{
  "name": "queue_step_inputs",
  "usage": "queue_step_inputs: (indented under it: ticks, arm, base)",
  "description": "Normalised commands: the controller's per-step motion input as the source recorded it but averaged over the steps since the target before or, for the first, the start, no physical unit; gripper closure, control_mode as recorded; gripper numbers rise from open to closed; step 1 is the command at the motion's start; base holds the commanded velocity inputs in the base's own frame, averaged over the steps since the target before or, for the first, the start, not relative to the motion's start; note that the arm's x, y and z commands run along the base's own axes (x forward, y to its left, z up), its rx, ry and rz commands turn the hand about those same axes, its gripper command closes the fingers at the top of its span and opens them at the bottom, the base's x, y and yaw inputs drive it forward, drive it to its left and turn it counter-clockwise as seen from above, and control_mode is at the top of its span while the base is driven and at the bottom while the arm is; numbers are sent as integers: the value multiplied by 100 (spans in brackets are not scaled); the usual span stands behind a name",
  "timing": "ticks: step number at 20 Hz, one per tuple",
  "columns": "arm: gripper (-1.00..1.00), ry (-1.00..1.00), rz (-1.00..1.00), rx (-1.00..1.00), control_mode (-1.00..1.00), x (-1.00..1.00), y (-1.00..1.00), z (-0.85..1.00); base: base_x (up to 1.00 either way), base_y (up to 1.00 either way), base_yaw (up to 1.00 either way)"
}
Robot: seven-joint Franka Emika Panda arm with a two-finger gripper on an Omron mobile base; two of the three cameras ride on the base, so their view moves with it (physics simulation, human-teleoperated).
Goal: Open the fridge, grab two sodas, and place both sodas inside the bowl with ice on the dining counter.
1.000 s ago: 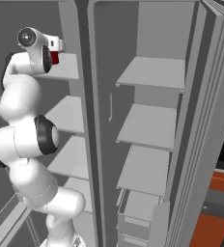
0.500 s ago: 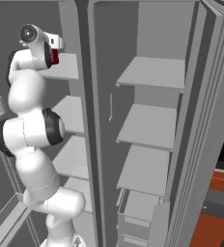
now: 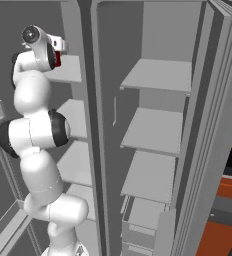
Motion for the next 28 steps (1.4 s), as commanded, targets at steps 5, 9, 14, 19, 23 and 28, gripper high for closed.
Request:
queue_step_inputs:
  ticks: [5, 9, 14, 19, 23, 28]
  arm:
    - [-100, 0, 0, 0, -100, 14, 0, -19]
    - [-100, 0, 0, 0, -100, 20, 0, -12]
    - [100, 0, 0, 0, -100, 18, 3, -16]
    - [100, 1, 0, 0, -100, 1, 1, -11]
    - [100, 0, 0, 0, -100, 0, 0, -1]
    - [100, -1, 0, 0, -100, -11, -1, -1]
  base:
    - [0, 0, 0]
    - [0, 0, 0]
    - [0, 0, 0]
    - [0, 0, 0]
    - [0, 0, 0]
    - [0, 0, 0]
